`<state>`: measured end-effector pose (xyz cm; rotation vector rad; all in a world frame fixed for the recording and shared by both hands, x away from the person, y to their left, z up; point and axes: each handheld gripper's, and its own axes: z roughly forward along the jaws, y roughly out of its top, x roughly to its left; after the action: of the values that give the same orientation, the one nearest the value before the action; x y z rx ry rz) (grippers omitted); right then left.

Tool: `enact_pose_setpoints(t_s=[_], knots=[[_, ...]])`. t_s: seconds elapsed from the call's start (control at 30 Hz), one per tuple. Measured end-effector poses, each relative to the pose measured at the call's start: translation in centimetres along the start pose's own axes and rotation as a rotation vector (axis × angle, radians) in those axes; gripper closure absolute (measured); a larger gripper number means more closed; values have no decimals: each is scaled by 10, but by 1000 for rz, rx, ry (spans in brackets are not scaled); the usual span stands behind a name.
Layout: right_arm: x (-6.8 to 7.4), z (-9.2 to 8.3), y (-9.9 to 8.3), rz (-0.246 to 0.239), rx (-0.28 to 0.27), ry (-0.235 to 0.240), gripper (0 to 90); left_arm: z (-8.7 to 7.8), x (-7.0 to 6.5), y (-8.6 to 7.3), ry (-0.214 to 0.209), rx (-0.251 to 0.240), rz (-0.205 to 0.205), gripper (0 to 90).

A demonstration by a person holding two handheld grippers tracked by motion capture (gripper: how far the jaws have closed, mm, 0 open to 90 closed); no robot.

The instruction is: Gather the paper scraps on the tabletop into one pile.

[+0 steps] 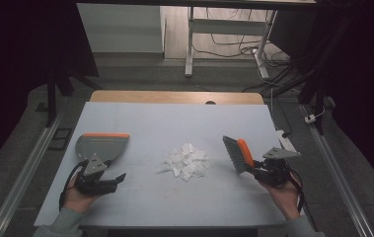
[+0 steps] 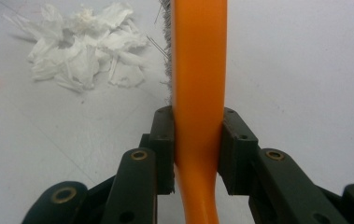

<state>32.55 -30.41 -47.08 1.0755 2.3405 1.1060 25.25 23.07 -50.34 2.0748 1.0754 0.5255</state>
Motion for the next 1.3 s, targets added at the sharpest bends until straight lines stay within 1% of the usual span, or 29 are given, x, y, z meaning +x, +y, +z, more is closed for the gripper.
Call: enact_pose_setpoints(t_s=[0.13,0.23,0.37,0.63,0.8,1.3], knots=[[-2,-2,-7,7,0,-2,699,1,-1,0,-1,-2,3,298],[-2,-4,-10,11,-3,4,698,2,-1,-1,-3,-2,3,298],[-2,-4,-10,-3,-4,0,699,2,-1,0,-4,-4,5,298],[-2,-5,-11,-14,-12,0,699,2,-1,0,-3,-6,8,298],[0,-6,-9,-28,-22,0,698,2,-2,1,-3,-8,10,298],[4,-7,-6,-43,-37,7,699,2,-2,1,-5,-8,10,298]])
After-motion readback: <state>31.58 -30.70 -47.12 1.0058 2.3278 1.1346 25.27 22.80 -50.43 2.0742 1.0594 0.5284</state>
